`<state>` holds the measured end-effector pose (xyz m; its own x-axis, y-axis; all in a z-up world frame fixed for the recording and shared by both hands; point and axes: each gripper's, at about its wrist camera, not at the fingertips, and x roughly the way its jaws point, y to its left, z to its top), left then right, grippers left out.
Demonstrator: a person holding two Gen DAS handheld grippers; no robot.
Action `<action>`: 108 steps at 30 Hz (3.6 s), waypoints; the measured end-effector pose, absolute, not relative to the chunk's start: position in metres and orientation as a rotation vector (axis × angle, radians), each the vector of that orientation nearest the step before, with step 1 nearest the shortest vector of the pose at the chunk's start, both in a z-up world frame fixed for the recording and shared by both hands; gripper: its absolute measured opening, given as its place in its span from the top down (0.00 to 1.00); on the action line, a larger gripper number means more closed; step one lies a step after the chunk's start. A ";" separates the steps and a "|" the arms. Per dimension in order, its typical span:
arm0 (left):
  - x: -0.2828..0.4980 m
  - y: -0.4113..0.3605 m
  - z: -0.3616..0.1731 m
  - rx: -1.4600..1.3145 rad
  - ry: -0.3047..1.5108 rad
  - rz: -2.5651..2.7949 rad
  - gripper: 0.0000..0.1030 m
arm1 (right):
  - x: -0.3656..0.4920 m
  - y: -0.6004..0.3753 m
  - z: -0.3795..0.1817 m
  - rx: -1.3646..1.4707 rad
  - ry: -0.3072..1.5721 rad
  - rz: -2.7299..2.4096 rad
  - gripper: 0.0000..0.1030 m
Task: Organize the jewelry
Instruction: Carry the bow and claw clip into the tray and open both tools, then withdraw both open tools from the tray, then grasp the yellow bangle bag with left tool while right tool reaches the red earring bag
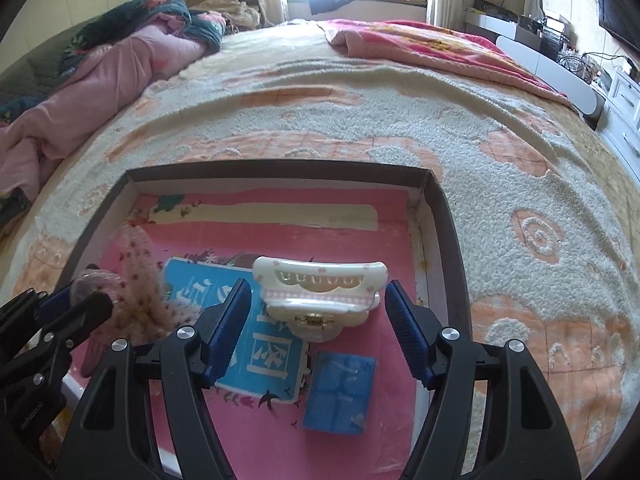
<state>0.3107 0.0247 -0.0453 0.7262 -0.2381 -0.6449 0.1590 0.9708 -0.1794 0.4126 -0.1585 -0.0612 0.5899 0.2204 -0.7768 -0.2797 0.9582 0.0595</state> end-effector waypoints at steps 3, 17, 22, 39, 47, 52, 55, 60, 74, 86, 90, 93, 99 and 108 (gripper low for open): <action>0.306 0.025 -0.039 -0.108 0.712 -0.204 0.64 | 0.396 -0.165 -0.050 -0.066 0.842 0.295 0.31; 0.266 0.020 -0.004 -0.098 0.610 -0.186 0.22 | 0.319 -0.200 -0.013 -0.020 0.667 0.272 0.15; 0.253 0.021 0.005 -0.107 0.591 -0.188 0.14 | 0.297 -0.204 -0.005 -0.012 0.645 0.275 0.14; 0.198 0.033 0.026 -0.140 0.549 -0.185 0.11 | 0.226 -0.210 0.016 -0.003 0.605 0.300 0.12; 0.177 0.040 0.030 -0.137 0.541 -0.182 0.11 | 0.196 -0.210 0.020 -0.015 0.596 0.317 0.11; 0.168 0.043 0.025 -0.126 0.553 -0.173 0.11 | 0.182 -0.208 0.014 -0.019 0.615 0.325 0.11; 0.163 0.047 0.019 -0.117 0.563 -0.164 0.11 | 0.174 -0.206 0.010 -0.017 0.627 0.333 0.11; 0.155 0.056 0.008 -0.114 0.594 -0.142 0.11 | 0.162 -0.200 0.001 -0.019 0.653 0.350 0.10; 0.142 0.080 -0.031 -0.073 0.688 -0.080 0.11 | 0.155 -0.172 -0.035 -0.003 0.778 0.371 0.10; 0.157 0.098 -0.052 -0.075 0.710 -0.045 0.11 | 0.169 -0.150 -0.065 -0.029 0.876 0.360 0.10; 0.169 0.101 -0.057 -0.085 0.730 -0.048 0.11 | 0.175 -0.146 -0.072 -0.033 0.894 0.341 0.10; 0.178 0.099 -0.059 -0.080 0.738 -0.053 0.11 | 0.179 -0.144 -0.077 -0.026 0.910 0.340 0.10; 0.193 0.098 -0.068 -0.092 0.763 -0.056 0.11 | 0.182 -0.135 -0.083 -0.061 0.909 0.321 0.10; 0.207 0.102 -0.080 -0.125 0.808 -0.090 0.11 | 0.181 -0.122 -0.092 -0.156 0.909 0.295 0.19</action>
